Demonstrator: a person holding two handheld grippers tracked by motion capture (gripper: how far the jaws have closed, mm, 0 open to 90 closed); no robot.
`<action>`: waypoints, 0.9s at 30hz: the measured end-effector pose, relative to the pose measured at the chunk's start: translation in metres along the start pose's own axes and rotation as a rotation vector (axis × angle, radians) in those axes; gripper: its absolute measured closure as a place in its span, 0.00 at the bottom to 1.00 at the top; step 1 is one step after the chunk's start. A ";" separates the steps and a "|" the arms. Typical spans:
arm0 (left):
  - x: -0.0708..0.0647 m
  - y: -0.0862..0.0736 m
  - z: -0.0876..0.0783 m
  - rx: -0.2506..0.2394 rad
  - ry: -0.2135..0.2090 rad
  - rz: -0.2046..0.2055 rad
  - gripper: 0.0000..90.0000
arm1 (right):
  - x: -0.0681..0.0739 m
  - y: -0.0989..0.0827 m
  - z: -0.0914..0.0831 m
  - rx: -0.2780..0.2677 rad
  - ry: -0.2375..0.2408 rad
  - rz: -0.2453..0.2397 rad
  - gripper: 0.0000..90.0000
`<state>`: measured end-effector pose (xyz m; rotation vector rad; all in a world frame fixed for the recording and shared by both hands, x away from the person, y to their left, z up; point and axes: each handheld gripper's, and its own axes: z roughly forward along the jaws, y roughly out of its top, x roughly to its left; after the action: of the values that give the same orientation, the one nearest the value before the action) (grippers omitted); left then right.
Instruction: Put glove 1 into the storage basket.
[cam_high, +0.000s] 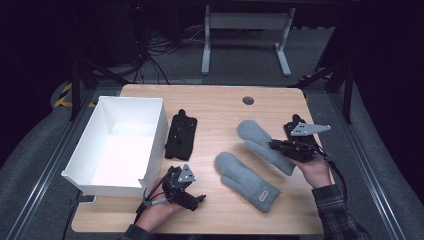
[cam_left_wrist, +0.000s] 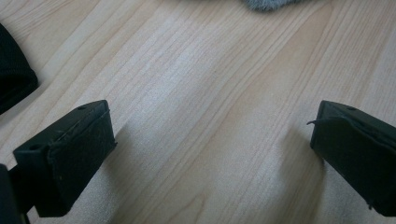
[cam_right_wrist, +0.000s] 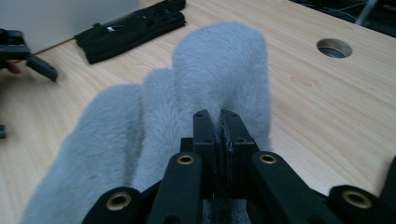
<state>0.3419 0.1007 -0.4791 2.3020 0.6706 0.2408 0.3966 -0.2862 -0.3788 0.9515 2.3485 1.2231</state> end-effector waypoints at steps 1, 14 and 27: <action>0.000 0.000 0.000 0.000 0.001 0.001 0.00 | 0.003 0.000 -0.001 -0.003 0.007 -0.005 0.96; 0.000 0.000 0.000 0.001 -0.001 0.001 0.00 | 0.037 -0.007 -0.006 0.012 0.076 -0.013 0.96; 0.000 0.000 0.000 0.001 0.000 0.000 0.00 | 0.073 -0.013 0.001 0.044 0.123 -0.023 0.96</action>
<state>0.3419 0.1007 -0.4791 2.3027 0.6708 0.2404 0.3382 -0.2407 -0.3889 0.8839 2.4834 1.2592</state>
